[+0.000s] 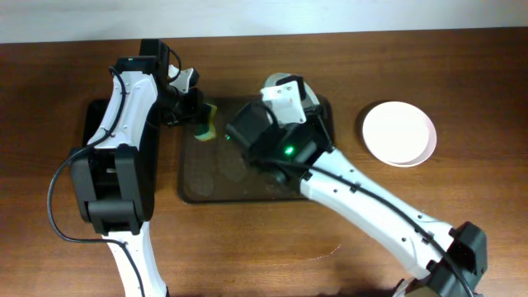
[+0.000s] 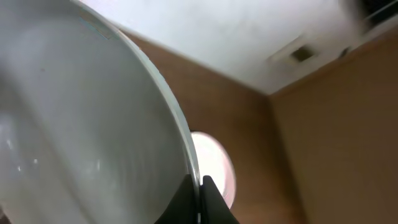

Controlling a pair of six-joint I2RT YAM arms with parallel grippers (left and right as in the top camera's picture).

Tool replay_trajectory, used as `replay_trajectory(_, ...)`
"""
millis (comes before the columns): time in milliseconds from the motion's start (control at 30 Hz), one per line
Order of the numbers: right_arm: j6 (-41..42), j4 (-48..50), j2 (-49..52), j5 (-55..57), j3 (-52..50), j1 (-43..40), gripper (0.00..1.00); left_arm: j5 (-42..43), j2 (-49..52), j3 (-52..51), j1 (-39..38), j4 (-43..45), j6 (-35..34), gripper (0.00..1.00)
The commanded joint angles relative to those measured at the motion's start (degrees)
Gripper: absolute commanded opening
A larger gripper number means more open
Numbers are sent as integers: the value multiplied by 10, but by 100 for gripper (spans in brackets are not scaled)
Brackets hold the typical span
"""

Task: Clean dirty plates on tray and stack at the side
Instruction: 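Lift the last plate with the right gripper and place it on the stack, then put the sponge back in the black tray with the left gripper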

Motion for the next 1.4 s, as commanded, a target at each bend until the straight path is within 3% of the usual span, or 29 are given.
replay_trajectory(0,6,17,-11,186,10,51,4,0,4,8,0,4,-2,1)
replay_trajectory(67,6,42,-11,244,10,80,4,-13,4,8,0,3,-2,1)
replay_trajectory(167,6,46,-11,223,10,77,4,-13,4,8,0,4,-2,1)
replay_trajectory(300,6,26,-11,-123,10,-15,4,-13,4,8,0,3,-2,1)
replay_trajectory(400,3,14,-19,-414,10,-181,4,-13,4,8,0,5,-2,1)
replay_trajectory(500,-14,7,-21,-600,10,-380,4,-13,4,8,0,10,-2,1)
replay_trajectory(633,-16,20,-20,-626,-25,-608,4,-13,4,8,0,15,-2,1)
replay_trajectory(733,-16,103,-19,-626,-117,-694,4,-13,4,8,0,18,-2,1)
replay_trajectory(867,-15,244,-19,-630,-242,-715,5,-14,4,8,0,19,-2,1)
replay_trajectory(933,-16,278,-11,-657,-267,-701,5,-69,4,8,2,19,-2,1)
replay_trajectory(967,-16,281,-5,-658,-267,-692,16,-87,3,10,6,14,-2,1)
replay_trajectory(1000,-16,283,-1,-658,-267,-678,39,-87,0,28,14,-8,-3,1)
replay_trajectory(1033,-16,283,-1,-658,-267,-668,56,-88,-3,50,19,-32,-2,1)
replay_trajectory(1133,-43,274,-2,-709,-251,-637,79,-170,-16,204,37,-172,-2,1)
replay_trajectory(1233,-44,180,-11,-738,-190,-611,81,-334,-15,231,63,-237,-71,1)
replay_trajectory(1367,-57,160,-11,-738,-186,-566,82,-364,-5,203,103,-221,-79,1)
